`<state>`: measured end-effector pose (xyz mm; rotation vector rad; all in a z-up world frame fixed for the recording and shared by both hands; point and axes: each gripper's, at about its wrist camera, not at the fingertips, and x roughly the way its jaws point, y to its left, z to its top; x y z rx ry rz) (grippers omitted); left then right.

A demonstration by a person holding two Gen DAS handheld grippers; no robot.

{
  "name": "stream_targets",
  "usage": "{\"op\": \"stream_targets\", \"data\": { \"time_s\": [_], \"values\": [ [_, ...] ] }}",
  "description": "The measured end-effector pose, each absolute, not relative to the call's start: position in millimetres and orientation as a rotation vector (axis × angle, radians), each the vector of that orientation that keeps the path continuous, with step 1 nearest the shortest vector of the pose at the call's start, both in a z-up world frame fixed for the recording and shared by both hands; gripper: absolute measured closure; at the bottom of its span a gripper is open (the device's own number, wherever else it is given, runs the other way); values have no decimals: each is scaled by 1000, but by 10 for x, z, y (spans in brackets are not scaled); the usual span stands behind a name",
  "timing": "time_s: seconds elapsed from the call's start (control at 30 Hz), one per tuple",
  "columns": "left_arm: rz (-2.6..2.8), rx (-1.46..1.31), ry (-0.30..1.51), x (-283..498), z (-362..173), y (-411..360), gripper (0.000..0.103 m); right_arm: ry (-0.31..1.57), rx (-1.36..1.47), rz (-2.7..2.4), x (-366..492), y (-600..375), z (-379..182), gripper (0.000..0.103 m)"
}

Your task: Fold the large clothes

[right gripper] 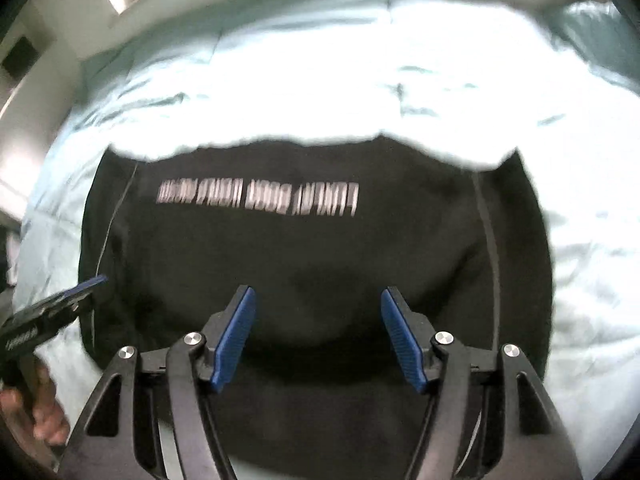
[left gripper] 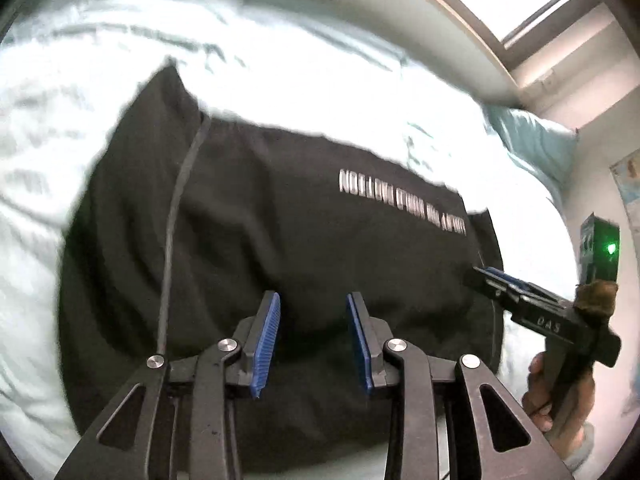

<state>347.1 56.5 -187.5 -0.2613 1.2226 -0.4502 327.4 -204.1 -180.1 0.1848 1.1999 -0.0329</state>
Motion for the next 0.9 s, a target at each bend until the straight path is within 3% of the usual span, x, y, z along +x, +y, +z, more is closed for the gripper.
{"op": "stream_targets", "data": {
  "time_s": [0.1,0.2,0.33,0.7,0.9],
  "values": [
    [-297,-156,1215,3799,-2005,540,58,1212,171,-89,3646,-2111,-1963,35],
    [-219,-188,1322,4023,-2435,609,58,1296,209,-101,3879,-2149,-2363,37],
    [-246,-257,1350,4154,-2618,683,58,1319,270,-95,3940,-2260,-2608,32],
    [-231,-101,1236,3813,-2184,932,57,1272,334,-24,3467,-2557,-2218,30],
    [-166,-254,1324,3818,-2440,1564,57,1316,329,-65,3037,-2808,-2218,30]
  ]
}}
